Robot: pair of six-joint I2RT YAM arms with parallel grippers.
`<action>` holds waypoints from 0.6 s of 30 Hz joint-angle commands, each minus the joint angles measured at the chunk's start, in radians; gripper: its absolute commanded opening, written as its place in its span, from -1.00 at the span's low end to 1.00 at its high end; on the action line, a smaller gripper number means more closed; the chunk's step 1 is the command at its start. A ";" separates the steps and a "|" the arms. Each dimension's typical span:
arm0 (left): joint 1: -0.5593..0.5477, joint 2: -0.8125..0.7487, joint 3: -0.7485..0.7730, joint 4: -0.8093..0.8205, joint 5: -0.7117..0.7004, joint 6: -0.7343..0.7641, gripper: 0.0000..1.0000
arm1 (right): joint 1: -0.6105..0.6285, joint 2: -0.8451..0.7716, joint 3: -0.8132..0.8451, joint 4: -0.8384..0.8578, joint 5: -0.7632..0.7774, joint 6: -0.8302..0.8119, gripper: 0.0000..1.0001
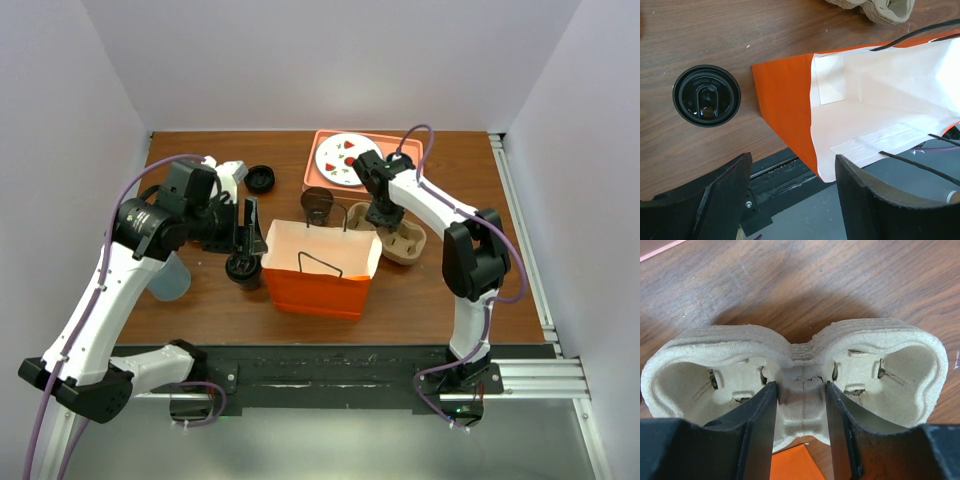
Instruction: Pack the takeout coffee
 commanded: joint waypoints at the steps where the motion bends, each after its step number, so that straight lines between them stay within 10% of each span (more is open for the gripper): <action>1: -0.001 -0.024 0.026 0.003 0.019 0.014 0.44 | 0.003 -0.054 0.088 -0.029 0.085 -0.007 -0.30; 18: -0.001 -0.040 0.018 0.011 0.025 -0.018 0.44 | 0.000 -0.051 0.065 -0.011 0.043 -0.110 -0.25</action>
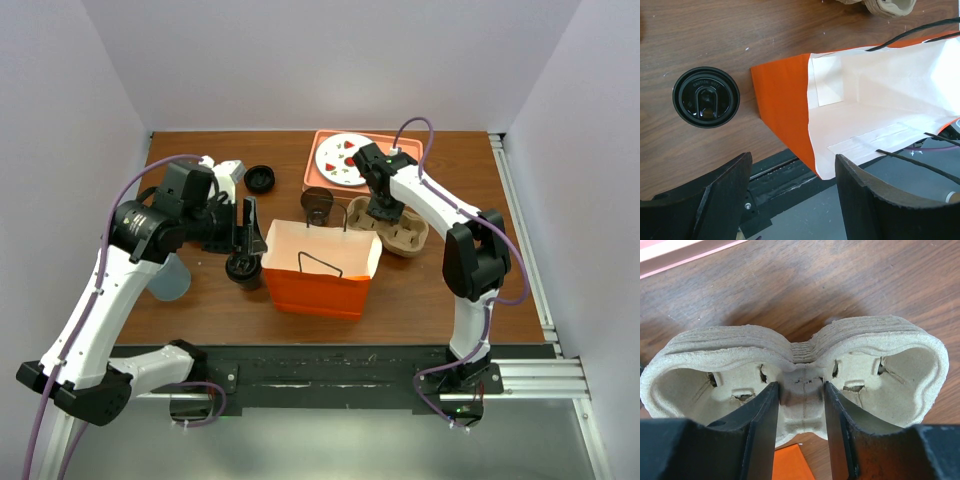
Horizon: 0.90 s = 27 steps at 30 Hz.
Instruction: Pack the takeout coffee
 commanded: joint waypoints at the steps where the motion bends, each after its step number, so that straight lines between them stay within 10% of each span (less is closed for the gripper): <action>1: -0.001 -0.029 0.016 0.005 0.022 -0.019 0.44 | 0.000 -0.057 -0.023 0.018 0.016 -0.027 -0.21; 27: -0.001 -0.037 0.016 0.030 0.029 -0.041 0.44 | -0.008 -0.103 0.056 0.004 -0.051 -0.173 -0.36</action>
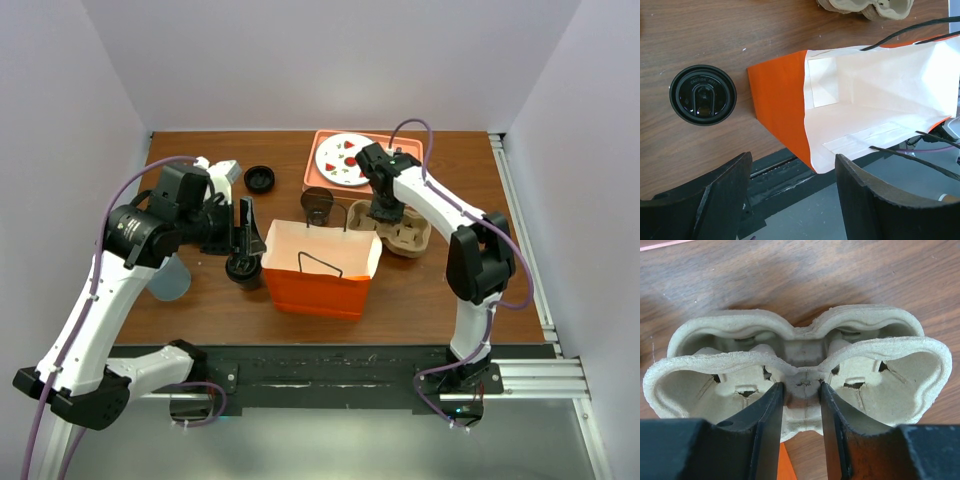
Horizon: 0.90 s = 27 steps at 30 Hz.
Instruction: Pack the takeout coffee
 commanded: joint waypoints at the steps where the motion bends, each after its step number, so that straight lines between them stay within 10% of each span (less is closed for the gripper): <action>1: -0.001 -0.011 0.023 0.030 0.027 -0.007 0.44 | -0.002 -0.072 0.119 -0.036 -0.015 -0.053 -0.37; 17: -0.001 -0.008 0.021 0.113 0.030 -0.028 0.40 | -0.010 -0.177 0.747 -0.297 -0.156 -0.180 -0.37; 27: -0.001 0.000 -0.014 0.153 0.038 -0.038 0.32 | 0.008 -0.608 0.328 0.222 -0.599 0.146 -0.39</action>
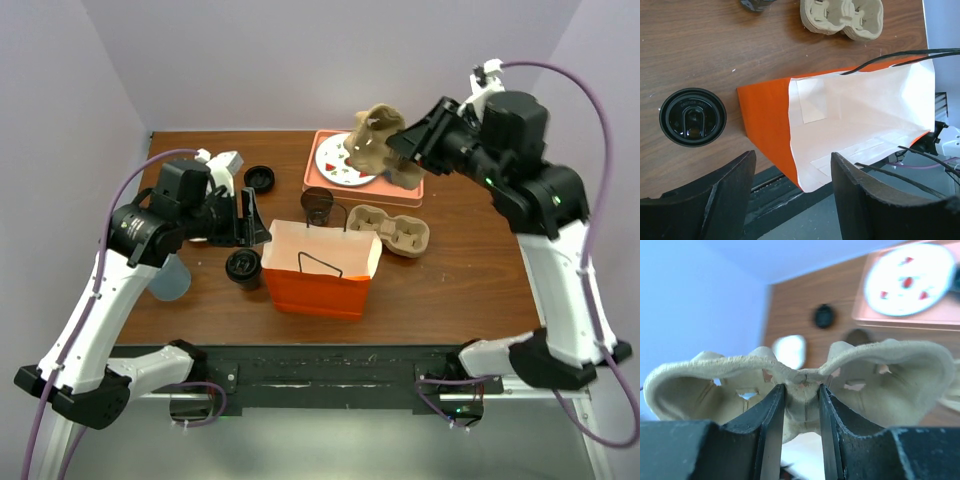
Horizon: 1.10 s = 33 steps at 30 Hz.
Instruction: Pack the takeout coffee
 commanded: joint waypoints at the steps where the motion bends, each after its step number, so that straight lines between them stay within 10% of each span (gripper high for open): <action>1: -0.001 -0.002 -0.001 0.046 0.021 -0.011 0.30 | 0.022 -0.125 -0.152 0.301 -0.224 0.199 -0.39; 11: -0.001 0.011 -0.015 0.047 0.021 -0.013 0.17 | 0.201 -0.327 -0.538 0.594 -0.332 0.485 -0.37; 33: -0.001 -0.035 -0.100 0.093 0.051 -0.053 -0.05 | 0.309 -0.311 -0.626 0.561 -0.250 0.478 -0.35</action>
